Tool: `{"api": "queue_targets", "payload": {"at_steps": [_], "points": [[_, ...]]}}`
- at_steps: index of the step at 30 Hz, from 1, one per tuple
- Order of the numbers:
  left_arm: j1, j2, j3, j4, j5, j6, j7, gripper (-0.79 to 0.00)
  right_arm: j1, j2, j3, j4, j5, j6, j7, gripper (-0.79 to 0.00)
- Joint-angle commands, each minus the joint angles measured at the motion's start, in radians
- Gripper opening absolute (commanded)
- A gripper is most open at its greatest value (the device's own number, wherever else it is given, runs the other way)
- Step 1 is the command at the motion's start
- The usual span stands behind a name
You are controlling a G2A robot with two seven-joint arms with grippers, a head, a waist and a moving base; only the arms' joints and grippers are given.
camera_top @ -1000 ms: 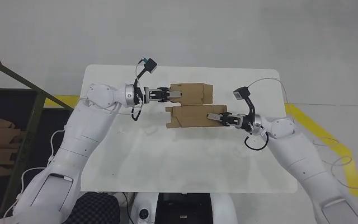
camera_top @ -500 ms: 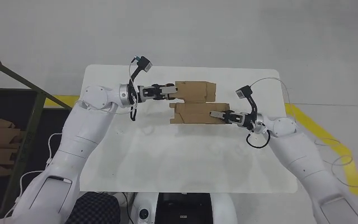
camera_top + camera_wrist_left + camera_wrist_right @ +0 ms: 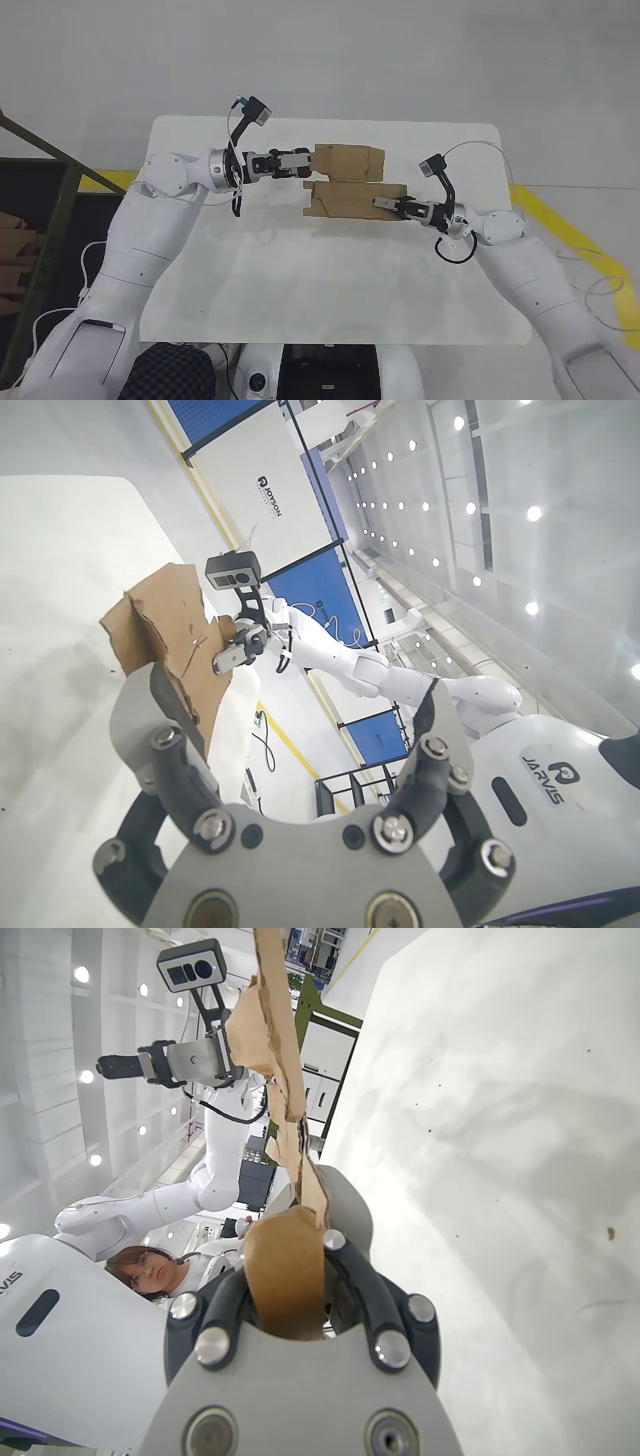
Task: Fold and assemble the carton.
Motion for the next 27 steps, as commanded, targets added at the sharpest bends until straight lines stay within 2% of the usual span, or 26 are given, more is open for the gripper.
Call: {"api": "queue_targets", "payload": {"at_steps": [1, 11, 27], "points": [[0.002, 0.001, -0.002, -0.003, 0.003, 0.002, 0.002, 0.0, -0.001, -0.002, 0.002, 0.001, -0.001, 0.0, -0.001, -0.785], [-0.003, -0.001, 0.008, -0.004, 0.004, -0.004, 0.014, 0.0, -0.014, -0.009, 0.013, -0.025, -0.011, -0.009, 0.012, -0.785], [-0.012, -0.005, 0.039, -0.001, 0.101, -0.008, 0.07, 0.0, -0.046, -0.008, 0.051, -0.074, -0.026, 0.007, 0.023, -0.785]]}}
